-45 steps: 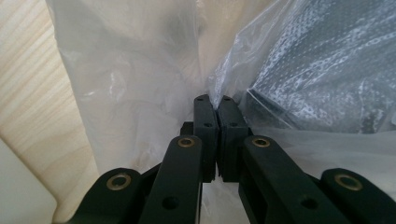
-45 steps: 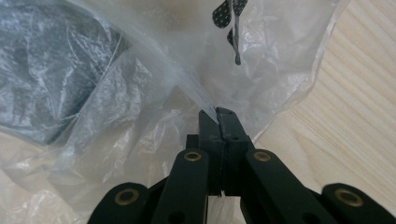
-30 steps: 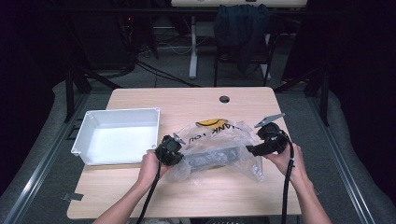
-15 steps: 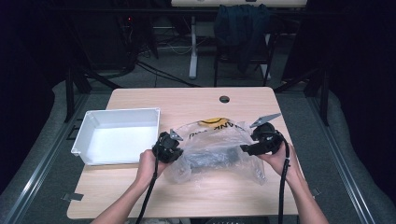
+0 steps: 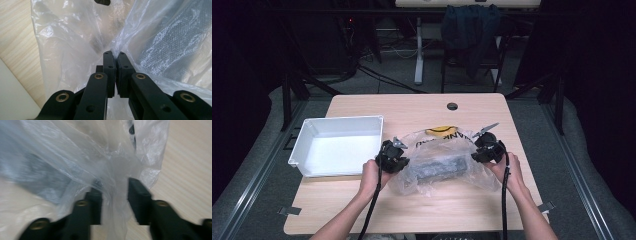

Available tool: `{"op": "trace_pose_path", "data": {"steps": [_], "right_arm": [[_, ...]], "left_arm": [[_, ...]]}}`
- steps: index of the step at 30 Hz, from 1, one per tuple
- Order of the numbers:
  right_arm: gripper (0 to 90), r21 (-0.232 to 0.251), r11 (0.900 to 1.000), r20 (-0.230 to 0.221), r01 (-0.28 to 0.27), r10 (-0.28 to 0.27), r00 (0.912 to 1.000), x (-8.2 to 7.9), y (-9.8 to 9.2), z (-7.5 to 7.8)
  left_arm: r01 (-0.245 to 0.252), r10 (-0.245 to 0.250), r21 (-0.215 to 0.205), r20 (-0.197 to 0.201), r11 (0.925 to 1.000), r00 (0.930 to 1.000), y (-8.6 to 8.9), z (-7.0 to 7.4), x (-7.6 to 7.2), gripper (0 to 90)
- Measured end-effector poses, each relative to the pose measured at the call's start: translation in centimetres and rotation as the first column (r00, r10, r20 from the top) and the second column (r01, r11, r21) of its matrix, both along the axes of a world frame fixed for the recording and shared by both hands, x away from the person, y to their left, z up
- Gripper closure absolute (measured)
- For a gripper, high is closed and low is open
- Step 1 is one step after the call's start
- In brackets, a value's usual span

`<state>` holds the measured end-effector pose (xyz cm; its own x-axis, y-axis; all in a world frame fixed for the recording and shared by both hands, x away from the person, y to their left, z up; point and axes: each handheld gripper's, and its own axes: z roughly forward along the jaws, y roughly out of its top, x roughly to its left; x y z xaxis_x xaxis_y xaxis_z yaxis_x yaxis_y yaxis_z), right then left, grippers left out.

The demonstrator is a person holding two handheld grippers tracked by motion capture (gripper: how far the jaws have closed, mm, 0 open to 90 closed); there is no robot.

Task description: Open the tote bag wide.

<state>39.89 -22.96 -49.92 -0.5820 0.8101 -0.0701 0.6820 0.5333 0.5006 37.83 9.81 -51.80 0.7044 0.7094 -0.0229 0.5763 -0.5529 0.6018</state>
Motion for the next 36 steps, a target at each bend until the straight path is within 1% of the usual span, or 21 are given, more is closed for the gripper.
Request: {"op": "trace_pose_path", "data": {"steps": [2, 5, 7, 9, 12, 14, 15, 16, 18, 20, 21, 22, 23, 24, 25, 27, 28, 31, 32, 33, 36], "right_arm": [[43.8, 0.054, 0.998, 0.022, -0.012, 0.011, 0.9997, -0.7, -0.2, 1.8], [33.3, 0.078, 0.996, 0.063, -0.047, 0.042, 0.9971, -2.0, -0.3, 4.0], [30.3, 0.087, 0.994, 0.087, -0.071, 0.063, 0.9942, -2.9, -0.1, 5.3], [28.0, 0.077, 0.992, 0.105, -0.105, 0.096, 0.9898, -4.1, 0.4, 6.5], [27.5, 0.062, 0.982, 0.100, -0.178, 0.171, 0.9801, -5.6, 2.2, 7.2], [26.7, 0.061, 0.973, 0.086, -0.224, 0.219, 0.9720, -6.5, 3.8, 6.7], [26.0, 0.054, 0.966, 0.064, -0.252, 0.249, 0.9664, -6.9, 4.8, 5.8], [25.5, -0.006, 0.960, 0.046, -0.281, 0.281, 0.9586, -7.6, 6.1, 4.5], [21.4, -0.064, 0.948, 0.000, -0.312, 0.312, 0.9500, -8.0, 7.5, 2.2], [21.1, -0.077, 0.946, 0.003, -0.314, 0.315, 0.9491, -7.9, 7.8, 1.3], [21.1, -0.082, 0.950, 0.016, -0.301, 0.303, 0.9529, -7.8, 7.9, 0.9], [22.8, -0.104, 0.949, 0.022, -0.297, 0.301, 0.9535, -7.5, 7.9, 0.7], [25.3, -0.095, 0.954, 0.031, -0.285, 0.289, 0.9568, -7.4, 7.9, 0.5], [30.9, -0.113, 0.956, 0.049, -0.271, 0.278, 0.9594, -7.2, 7.8, 0.3], [39.5, -0.136, 0.955, 0.052, -0.264, 0.273, 0.9607, -7.2, 7.8, 0.2], [57.8, -0.135, 0.961, 0.069, -0.240, 0.251, 0.9656, -7.1, 7.7, -0.1], [64.6, -0.154, 0.959, 0.066, -0.237, 0.249, 0.9662, -7.0, 7.6, -0.2], [86.8, -0.133, 0.962, 0.058, -0.238, 0.247, 0.9673, -6.9, 7.3, -0.3], [89.9, -0.107, 0.962, 0.040, -0.251, 0.257, 0.9657, -6.9, 7.1, -0.2], [90.0, -0.093, 0.960, 0.025, -0.262, 0.266, 0.9637, -6.9, 7.1, -0.1], [90.0, -0.071, 0.958, 0.003, -0.279, 0.280, 0.9599, -7.3, 6.7, 0.2]], "left_arm": [[0.001, -0.001, -0.001, -0.002, 1.0000, 1.0000, 0.0, 0.2, 0.0, 87.7], [-0.001, 0.001, -0.006, -0.007, 1.0000, 1.0000, 0.0, 0.3, 0.0, 87.7], [0.003, -0.003, -0.005, -0.008, 1.0000, 1.0000, -0.1, 0.3, 0.0, 87.7], [0.004, -0.004, -0.006, -0.009, 1.0000, 1.0000, -0.1, 0.3, 0.0, 87.7], [0.004, -0.004, -0.005, -0.011, 1.0000, 0.9999, -0.1, 0.3, 0.0, 87.6], [0.004, -0.004, -0.009, -0.015, 1.0000, 0.9999, -0.1, 0.3, 0.0, 87.5], [0.005, -0.005, -0.005, -0.017, 1.0000, 0.9998, -0.1, 0.3, 0.0, 87.4], [0.005, -0.005, -0.006, -0.015, 1.0000, 0.9999, -0.1, 0.3, 0.0, 87.3], [0.006, -0.006, -0.004, -0.019, 1.0000, 0.9998, -0.1, 0.3, 0.0, 86.9], [0.007, -0.007, -0.007, -0.020, 1.0000, 0.9998, -0.1, 0.4, 0.0, 86.8], [0.008, -0.008, -0.007, -0.020, 0.9999, 0.9998, -0.1, 0.4, 0.0, 86.7], [0.009, -0.009, -0.008, -0.019, 0.9999, 0.9998, -0.1, 0.4, 0.0, 86.7], [0.011, -0.012, -0.007, -0.018, 0.9999, 0.9998, -0.1, 0.5, 0.0, 86.6], [0.010, -0.010, -0.010, -0.018, 0.9999, 0.9998, -0.1, 0.5, 0.0, 86.6], [0.009, -0.009, -0.013, -0.018, 0.9999, 0.9998, -0.1, 0.5, 0.0, 86.6], [0.008, -0.008, -0.011, -0.021, 0.9999, 0.9997, -0.1, 0.5, 0.0, 86.6], [0.009, -0.009, -0.012, -0.022, 0.9999, 0.9997, 0.0, 0.5, 0.0, 86.6], [0.008, -0.008, -0.011, -0.021, 0.9999, 0.9998, 0.0, 0.5, 0.0, 86.6], [0.007, -0.007, -0.009, -0.020, 0.9999, 0.9998, 0.0, 0.5, 0.0, 86.6], [0.004, -0.004, -0.009, -0.018, 0.9999, 0.9998, 0.0, 0.5, 0.0, 86.6], [-0.009, 0.009, -0.008, -0.017, 0.9999, 0.9998, 0.2, 0.5, 0.1, 86.6]]}}
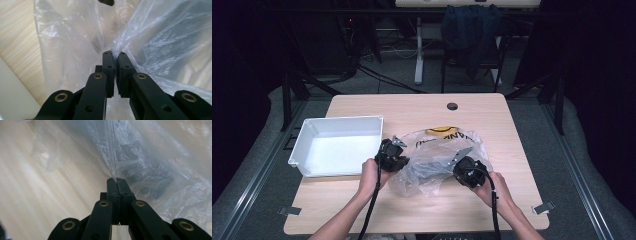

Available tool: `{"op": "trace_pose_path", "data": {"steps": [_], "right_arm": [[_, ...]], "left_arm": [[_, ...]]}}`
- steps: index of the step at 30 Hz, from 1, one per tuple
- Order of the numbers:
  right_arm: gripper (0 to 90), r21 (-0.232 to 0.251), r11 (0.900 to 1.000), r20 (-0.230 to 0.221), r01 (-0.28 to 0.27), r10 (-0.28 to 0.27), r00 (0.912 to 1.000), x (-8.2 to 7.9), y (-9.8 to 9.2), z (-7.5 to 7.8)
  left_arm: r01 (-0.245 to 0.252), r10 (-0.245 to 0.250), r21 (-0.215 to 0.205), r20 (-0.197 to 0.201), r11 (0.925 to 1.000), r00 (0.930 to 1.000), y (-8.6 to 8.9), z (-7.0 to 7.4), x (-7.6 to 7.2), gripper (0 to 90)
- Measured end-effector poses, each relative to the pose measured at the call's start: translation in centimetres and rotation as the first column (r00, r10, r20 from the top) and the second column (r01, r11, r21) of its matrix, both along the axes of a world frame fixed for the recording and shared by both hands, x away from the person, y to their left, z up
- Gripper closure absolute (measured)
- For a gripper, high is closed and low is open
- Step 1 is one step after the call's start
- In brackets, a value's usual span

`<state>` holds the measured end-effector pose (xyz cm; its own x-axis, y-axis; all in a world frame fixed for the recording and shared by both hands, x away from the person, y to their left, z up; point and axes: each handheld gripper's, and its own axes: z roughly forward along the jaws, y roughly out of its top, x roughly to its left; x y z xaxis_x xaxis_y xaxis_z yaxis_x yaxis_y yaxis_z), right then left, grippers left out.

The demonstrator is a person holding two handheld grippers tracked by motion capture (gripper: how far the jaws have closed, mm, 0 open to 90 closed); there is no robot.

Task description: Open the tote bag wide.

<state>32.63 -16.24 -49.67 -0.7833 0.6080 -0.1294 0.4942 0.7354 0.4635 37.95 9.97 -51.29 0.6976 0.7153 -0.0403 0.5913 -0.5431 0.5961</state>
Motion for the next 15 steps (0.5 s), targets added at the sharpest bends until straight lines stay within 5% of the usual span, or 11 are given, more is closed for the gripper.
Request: {"op": "trace_pose_path", "data": {"steps": [3, 15], "right_arm": [[90.0, 0.044, 0.999, -0.044, -0.006, 0.008, 0.9990, -0.6, -0.8, 0.1], [90.0, 0.026, 1.000, -0.172, 0.017, -0.012, 0.9850, -2.2, -4.6, -2.0]], "left_arm": [[-0.014, 0.014, 0.004, -0.002, 0.9999, 0.9999, 0.2, 0.0, 0.1, 86.7], [-0.053, 0.053, 0.034, -0.004, 0.9980, 0.9986, 0.4, -0.6, 0.6, 86.8]]}}
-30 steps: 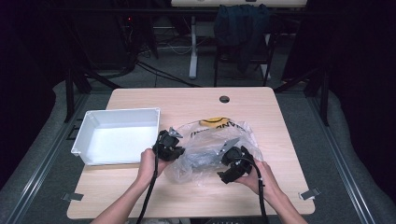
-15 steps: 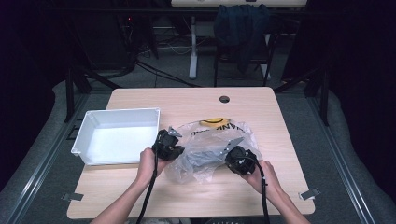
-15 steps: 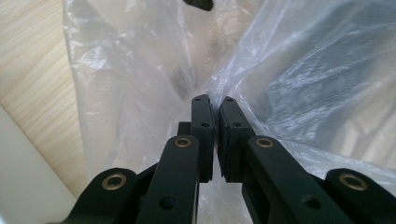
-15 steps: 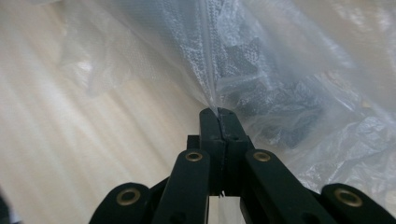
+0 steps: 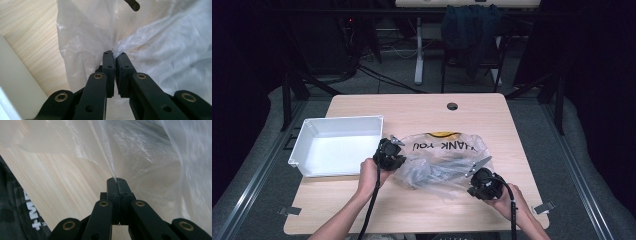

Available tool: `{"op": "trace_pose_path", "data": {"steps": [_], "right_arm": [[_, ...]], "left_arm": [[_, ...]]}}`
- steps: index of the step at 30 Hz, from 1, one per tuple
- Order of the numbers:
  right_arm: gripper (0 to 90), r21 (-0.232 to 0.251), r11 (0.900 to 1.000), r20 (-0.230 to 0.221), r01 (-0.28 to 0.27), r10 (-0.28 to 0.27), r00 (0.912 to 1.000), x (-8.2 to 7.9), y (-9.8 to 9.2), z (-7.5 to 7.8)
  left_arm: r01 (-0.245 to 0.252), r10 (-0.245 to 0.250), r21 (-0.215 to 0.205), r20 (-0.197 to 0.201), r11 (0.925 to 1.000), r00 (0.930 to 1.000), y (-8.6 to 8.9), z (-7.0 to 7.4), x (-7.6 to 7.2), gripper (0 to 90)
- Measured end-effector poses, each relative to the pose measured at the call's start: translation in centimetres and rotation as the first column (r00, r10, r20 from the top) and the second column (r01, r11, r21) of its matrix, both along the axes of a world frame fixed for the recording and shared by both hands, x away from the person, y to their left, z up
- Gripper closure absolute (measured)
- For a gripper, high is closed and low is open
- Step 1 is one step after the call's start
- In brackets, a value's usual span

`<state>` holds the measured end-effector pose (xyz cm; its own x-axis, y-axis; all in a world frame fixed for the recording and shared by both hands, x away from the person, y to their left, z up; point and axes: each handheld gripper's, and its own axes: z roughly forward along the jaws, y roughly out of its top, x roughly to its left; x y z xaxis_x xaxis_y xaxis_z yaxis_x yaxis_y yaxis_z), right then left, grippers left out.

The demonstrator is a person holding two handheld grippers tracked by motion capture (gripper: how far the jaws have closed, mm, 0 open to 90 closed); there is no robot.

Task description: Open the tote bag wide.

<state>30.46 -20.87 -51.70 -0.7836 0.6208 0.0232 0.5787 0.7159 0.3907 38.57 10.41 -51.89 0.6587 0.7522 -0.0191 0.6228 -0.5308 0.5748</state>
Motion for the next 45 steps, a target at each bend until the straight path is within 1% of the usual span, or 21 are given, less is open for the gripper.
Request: {"op": "trace_pose_path", "data": {"steps": [6, 10, 11, 13, 15, 16, 20, 22, 25, 26, 28, 30, 32, 34, 35, 38, 40, 41, 42, 43, 45], "right_arm": [[90.0, -0.027, 0.999, -0.047, 0.036, -0.037, 0.9982, -0.1, -1.7, -0.7], [90.0, -0.027, 0.999, -0.057, 0.032, -0.033, 0.9978, 0.0, -1.4, -0.8], [87.7, -0.016, 1.000, -0.058, 0.021, -0.022, 0.9981, 0.0, -1.3, -0.6], [74.0, 0.012, 1.000, -0.063, 0.012, -0.011, 0.9979, -0.2, -1.1, 0.0], [68.3, 0.056, 0.998, -0.049, 0.015, -0.012, 0.9987, -0.4, -0.9, 0.8], [62.8, 0.071, 0.997, -0.035, 0.004, -0.001, 0.9994, -0.6, -0.8, 1.4], [47.4, 0.156, 0.988, -0.025, 0.000, 0.004, 0.9997, -1.0, -0.7, 2.9], [44.4, 0.201, 0.980, -0.035, 0.000, 0.007, 0.9994, -1.1, -0.7, 3.5], [41.2, 0.227, 0.974, -0.011, 0.004, -0.001, 0.9999, -1.2, -0.5, 4.4], [40.3, 0.233, 0.973, 0.012, 0.008, -0.011, 0.9999, -1.2, -0.4, 4.8], [38.5, 0.224, 0.974, 0.058, 0.013, -0.027, 0.9979, -1.2, -0.2, 5.5], [38.0, 0.200, 0.980, 0.150, 0.015, -0.046, 0.9876, -1.2, 0.2, 6.5], [35.8, 0.134, 0.991, 0.251, 0.026, -0.059, 0.9662, -1.0, 0.9, 7.2], [33.8, 0.078, 0.996, 0.307, 0.051, -0.072, 0.9490, -0.3, 1.6, 7.3], [33.1, 0.051, 0.997, 0.321, 0.056, -0.070, 0.9445, 0.2, 1.8, 7.2], [35.3, 0.009, 0.997, 0.300, 0.080, -0.079, 0.9508, 2.1, 2.2, 6.3], [43.5, -0.030, 0.995, 0.280, 0.095, -0.083, 0.9564, 3.5, 2.2, 5.4], [51.1, -0.021, 0.995, 0.271, 0.094, -0.085, 0.9587, 4.1, 2.1, 5.0], [52.9, -0.033, 0.995, 0.248, 0.097, -0.086, 0.9650, 4.7, 2.0, 4.6], [60.2, -0.051, 0.993, 0.242, 0.109, -0.094, 0.9659, 5.1, 2.0, 4.3], [70.8, -0.058, 0.992, 0.218, 0.112, -0.097, 0.9712, 5.8, 1.8, 3.7]], "left_arm": [[-0.012, 0.012, 0.007, -0.002, 0.9999, 0.9999, 0.0, -0.4, 0.2, 86.6], [-0.004, 0.004, 0.017, 0.009, 0.9999, 0.9999, -0.1, -0.3, 0.2, 80.1], [-0.004, 0.004, 0.019, 0.014, 0.9998, 0.9999, -0.1, -0.2, 0.1, 75.3], [0.008, -0.009, 0.014, 0.023, 0.9999, 0.9997, -0.1, 0.2, 0.0, 68.6], [0.010, -0.011, 0.019, 0.040, 0.9998, 0.9991, -0.1, 1.0, -0.3, 58.1], [0.012, -0.012, 0.016, 0.048, 0.9998, 0.9988, 0.0, 1.5, -0.4, 56.1], [0.018, -0.020, 0.027, 0.072, 0.9995, 0.9972, 0.1, 3.0, -1.1, 42.6], [0.022, -0.024, 0.031, 0.075, 0.9993, 0.9969, 0.4, 3.6, -1.3, 38.7], [0.024, -0.026, 0.019, 0.080, 0.9995, 0.9964, 0.9, 4.5, -1.6, 35.2], [0.024, -0.025, 0.016, 0.086, 0.9996, 0.9960, 1.1, 4.8, -1.8, 34.4], [0.028, -0.028, 0.003, 0.091, 0.9996, 0.9955, 1.4, 5.5, -2.2, 32.6], [0.033, -0.032, -0.009, 0.099, 0.9994, 0.9946, 1.5, 6.1, -2.7, 30.8], [0.058, -0.055, -0.024, 0.089, 0.9980, 0.9945, 1.2, 6.5, -3.4, 28.9], [0.091, -0.088, -0.039, 0.077, 0.9951, 0.9932, 0.7, 6.7, -4.1, 26.2], [0.103, -0.100, -0.046, 0.073, 0.9936, 0.9923, 0.3, 6.8, -4.5, 25.1], [0.175, -0.172, -0.073, 0.040, 0.9819, 0.9842, -0.9, 6.8, -5.5, 20.7], [0.211, -0.209, -0.037, 0.044, 0.9768, 0.9769, -2.4, 6.2, -6.3, 19.0], [0.221, -0.220, -0.016, 0.045, 0.9752, 0.9745, -2.9, 5.8, -6.5, 19.4], [0.231, -0.231, 0.010, 0.037, 0.9729, 0.9722, -3.4, 5.2, -6.5, 22.3], [0.238, -0.239, 0.038, 0.024, 0.9706, 0.9708, -3.8, 4.5, -6.5, 28.2], [0.229, -0.231, 0.064, 0.024, 0.9713, 0.9727, -4.0, 3.5, -6.3, 43.0]]}}
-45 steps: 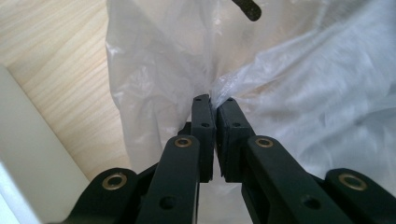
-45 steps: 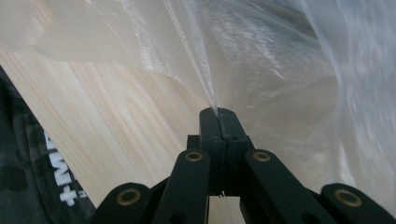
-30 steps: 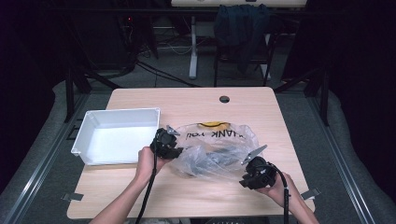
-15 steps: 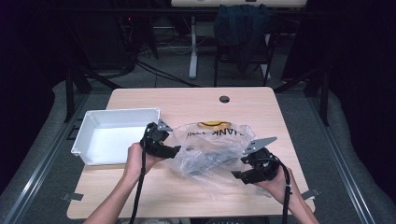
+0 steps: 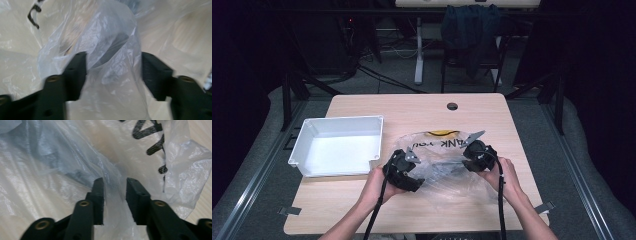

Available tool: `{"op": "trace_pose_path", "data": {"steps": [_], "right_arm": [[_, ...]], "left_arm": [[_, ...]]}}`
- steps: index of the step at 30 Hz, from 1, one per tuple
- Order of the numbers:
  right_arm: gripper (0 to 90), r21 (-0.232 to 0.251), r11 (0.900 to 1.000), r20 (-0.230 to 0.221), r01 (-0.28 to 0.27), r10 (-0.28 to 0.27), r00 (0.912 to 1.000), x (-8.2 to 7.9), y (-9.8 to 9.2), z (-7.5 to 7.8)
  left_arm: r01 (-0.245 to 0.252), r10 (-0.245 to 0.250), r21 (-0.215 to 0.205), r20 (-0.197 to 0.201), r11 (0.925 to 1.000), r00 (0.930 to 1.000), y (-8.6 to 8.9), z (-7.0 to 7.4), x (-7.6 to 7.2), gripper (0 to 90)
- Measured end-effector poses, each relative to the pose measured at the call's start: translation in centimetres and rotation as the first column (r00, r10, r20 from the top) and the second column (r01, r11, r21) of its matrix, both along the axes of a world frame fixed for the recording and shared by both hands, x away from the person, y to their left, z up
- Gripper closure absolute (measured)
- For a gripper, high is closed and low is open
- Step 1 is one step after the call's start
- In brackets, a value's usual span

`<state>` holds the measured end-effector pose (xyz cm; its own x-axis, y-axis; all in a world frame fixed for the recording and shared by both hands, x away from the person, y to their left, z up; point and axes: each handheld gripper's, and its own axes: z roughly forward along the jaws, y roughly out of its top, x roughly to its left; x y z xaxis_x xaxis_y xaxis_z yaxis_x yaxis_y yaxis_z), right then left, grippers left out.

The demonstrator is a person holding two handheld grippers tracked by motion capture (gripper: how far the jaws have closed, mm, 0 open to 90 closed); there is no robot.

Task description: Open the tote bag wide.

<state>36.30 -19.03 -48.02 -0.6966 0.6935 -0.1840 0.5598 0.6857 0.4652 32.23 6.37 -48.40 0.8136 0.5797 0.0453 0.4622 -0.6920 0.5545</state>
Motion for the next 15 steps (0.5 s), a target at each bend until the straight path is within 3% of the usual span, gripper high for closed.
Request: {"op": "trace_pose_path", "data": {"steps": [1, 3, 6, 8, 9, 11, 15], "right_arm": [[77.1, 0.001, 1.000, 0.000, 0.005, -0.005, 1.0000, 0.3, -0.1, -0.2], [83.0, 0.044, 0.999, -0.015, 0.009, -0.008, 0.9998, 0.8, -0.4, -0.4], [87.1, 0.110, 0.993, -0.043, 0.036, -0.032, 0.9986, 1.9, -1.2, -0.3], [87.9, 0.153, 0.986, -0.067, 0.072, -0.062, 0.9958, 2.8, -1.8, -0.4], [87.9, 0.197, 0.976, -0.089, 0.095, -0.079, 0.9929, 3.3, -2.1, -0.7], [87.9, 0.191, 0.974, -0.107, 0.123, -0.104, 0.9888, 4.0, -2.5, -1.3], [87.8, 0.222, 0.959, -0.155, 0.176, -0.144, 0.9774, 5.2, -3.1, -3.0]], "left_arm": [[0.005, -0.005, 0.021, 0.004, 0.9998, 1.0000, 0.0, -0.4, 0.1, 50.4], [-0.004, 0.004, -0.001, 0.005, 1.0000, 1.0000, 0.2, -1.1, 0.2, 65.8], [0.012, -0.012, 0.009, -0.032, 0.9999, 0.9994, 0.6, -1.9, 0.5, 81.9], [0.021, -0.020, 0.022, -0.060, 0.9995, 0.9980, 1.1, -2.3, 0.5, 85.9], [0.027, -0.024, 0.034, -0.071, 0.9991, 0.9972, 1.4, -2.5, 0.5, 87.3], [0.025, -0.020, 0.049, -0.088, 0.9985, 0.9959, 2.0, -2.8, 0.3, 88.3], [0.021, -0.008, 0.091, -0.136, 0.9956, 0.9907, 3.6, -3.9, 0.2, 89.0]]}}
